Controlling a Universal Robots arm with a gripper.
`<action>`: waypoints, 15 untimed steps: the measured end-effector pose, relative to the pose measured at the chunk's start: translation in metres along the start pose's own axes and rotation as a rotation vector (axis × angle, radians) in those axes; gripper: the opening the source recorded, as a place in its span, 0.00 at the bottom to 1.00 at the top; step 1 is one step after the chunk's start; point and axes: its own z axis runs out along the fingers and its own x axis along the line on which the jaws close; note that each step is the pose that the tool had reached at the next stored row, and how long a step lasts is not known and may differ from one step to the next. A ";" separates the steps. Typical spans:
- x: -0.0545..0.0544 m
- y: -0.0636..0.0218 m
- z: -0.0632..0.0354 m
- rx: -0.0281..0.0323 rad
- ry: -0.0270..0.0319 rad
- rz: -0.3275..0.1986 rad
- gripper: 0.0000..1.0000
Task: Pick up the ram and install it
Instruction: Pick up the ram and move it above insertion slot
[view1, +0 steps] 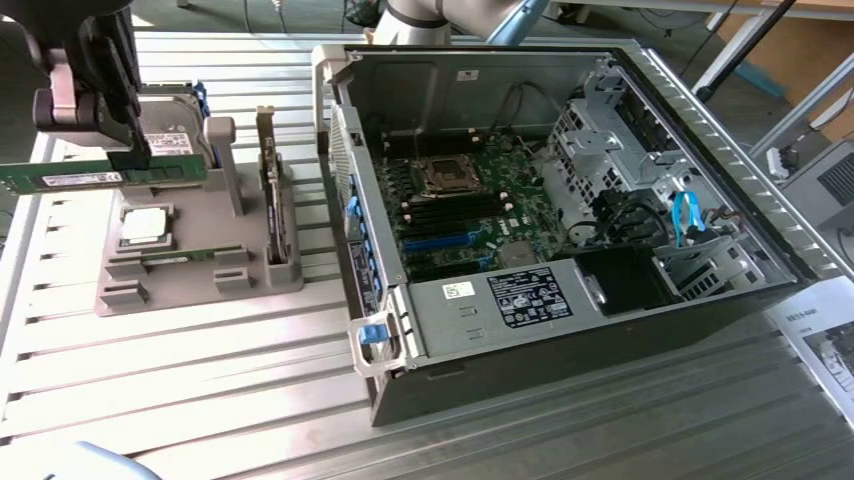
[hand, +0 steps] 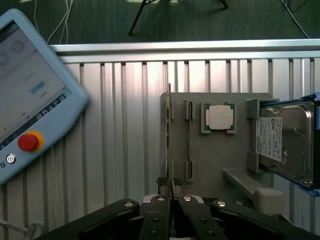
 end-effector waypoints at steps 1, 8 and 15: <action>0.000 0.0000 -0.0003 0.0001 -0.0001 0.000 0.12; 0.000 -0.0002 -0.0006 -0.0002 0.0002 0.000 0.12; 0.000 -0.0076 -0.0008 -0.0001 0.0001 0.000 0.12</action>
